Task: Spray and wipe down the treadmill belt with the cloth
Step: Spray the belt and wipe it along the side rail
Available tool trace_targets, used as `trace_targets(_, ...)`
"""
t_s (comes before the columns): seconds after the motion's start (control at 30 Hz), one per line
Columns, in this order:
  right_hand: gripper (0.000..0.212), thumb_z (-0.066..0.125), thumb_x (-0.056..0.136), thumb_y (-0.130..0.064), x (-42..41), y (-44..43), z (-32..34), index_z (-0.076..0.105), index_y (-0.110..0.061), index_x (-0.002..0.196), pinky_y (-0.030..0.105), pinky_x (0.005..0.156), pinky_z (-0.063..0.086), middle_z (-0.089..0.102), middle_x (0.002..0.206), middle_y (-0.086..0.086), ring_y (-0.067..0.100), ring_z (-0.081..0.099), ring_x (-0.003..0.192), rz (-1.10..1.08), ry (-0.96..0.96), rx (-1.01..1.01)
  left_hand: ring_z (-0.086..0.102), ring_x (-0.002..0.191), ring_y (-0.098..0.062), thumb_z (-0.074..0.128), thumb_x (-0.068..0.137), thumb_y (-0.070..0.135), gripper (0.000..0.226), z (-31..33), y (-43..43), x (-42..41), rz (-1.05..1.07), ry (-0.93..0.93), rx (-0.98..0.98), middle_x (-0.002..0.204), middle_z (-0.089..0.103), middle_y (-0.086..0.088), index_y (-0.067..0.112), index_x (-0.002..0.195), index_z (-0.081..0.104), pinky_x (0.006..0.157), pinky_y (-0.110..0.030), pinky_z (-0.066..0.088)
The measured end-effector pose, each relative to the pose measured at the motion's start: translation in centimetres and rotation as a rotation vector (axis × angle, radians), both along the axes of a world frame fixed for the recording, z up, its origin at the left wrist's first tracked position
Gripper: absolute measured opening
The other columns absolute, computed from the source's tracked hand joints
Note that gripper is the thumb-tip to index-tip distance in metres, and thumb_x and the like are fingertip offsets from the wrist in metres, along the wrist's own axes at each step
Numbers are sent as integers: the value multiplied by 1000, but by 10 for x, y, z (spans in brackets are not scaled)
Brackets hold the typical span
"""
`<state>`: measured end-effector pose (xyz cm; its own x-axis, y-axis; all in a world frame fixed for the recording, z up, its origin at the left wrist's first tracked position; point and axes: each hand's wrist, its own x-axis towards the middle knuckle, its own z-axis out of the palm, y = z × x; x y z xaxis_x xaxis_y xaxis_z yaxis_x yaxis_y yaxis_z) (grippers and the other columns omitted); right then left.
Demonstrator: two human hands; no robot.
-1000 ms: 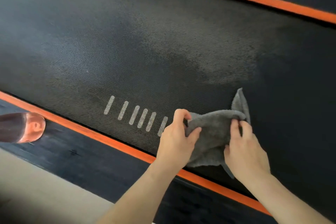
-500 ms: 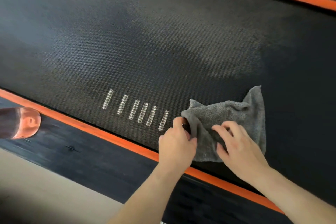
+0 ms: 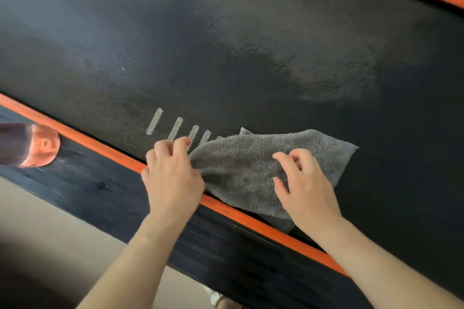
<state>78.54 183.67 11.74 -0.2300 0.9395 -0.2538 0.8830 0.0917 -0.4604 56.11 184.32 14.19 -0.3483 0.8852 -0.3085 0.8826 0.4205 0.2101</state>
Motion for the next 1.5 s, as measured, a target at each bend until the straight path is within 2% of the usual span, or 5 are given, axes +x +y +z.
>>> trace_targets(0.5,27,59,90,-11,13,2,30,55,-20,115,31,82,38,45,108,-3,21,53,111,334,-331,-305,52,61,-6,77,77,15,22,-7,96,40,49,-640,-8,62,58,12,25,66,62,64,-23,41)
trace_targets(0.73,36,48,99,-31,9,14,48,45,-25,135,34,72,39,52,114,-2,20,60,104,204,-513,-291,53,67,-26,70,85,11,18,1,85,72,-320,-235,532,95,52,-5,15,86,53,59,-32,40)
trace_targets(0.87,46,67,87,-20,10,8,12,59,-11,131,40,69,59,59,117,9,29,63,103,86,-281,1,58,106,-29,70,79,28,28,-61,13,89,-600,-153,291,113,57,-9,13,100,59,89,-52,51)
trace_targets(0.97,54,48,99,-29,8,-8,-18,43,-6,147,46,108,43,42,148,18,33,44,137,146,-293,24,42,137,-19,53,88,39,39,-82,-5,77,-692,-92,229,139,52,-3,19,122,58,112,-53,33)
trace_targets(1.5,67,21,98,-47,-131,39,-70,21,-15,158,43,123,5,14,166,3,19,9,153,302,-195,157,19,150,-32,25,98,30,62,-76,46,-62,-635,283,46,160,25,-18,-1,151,28,117,-56,19)
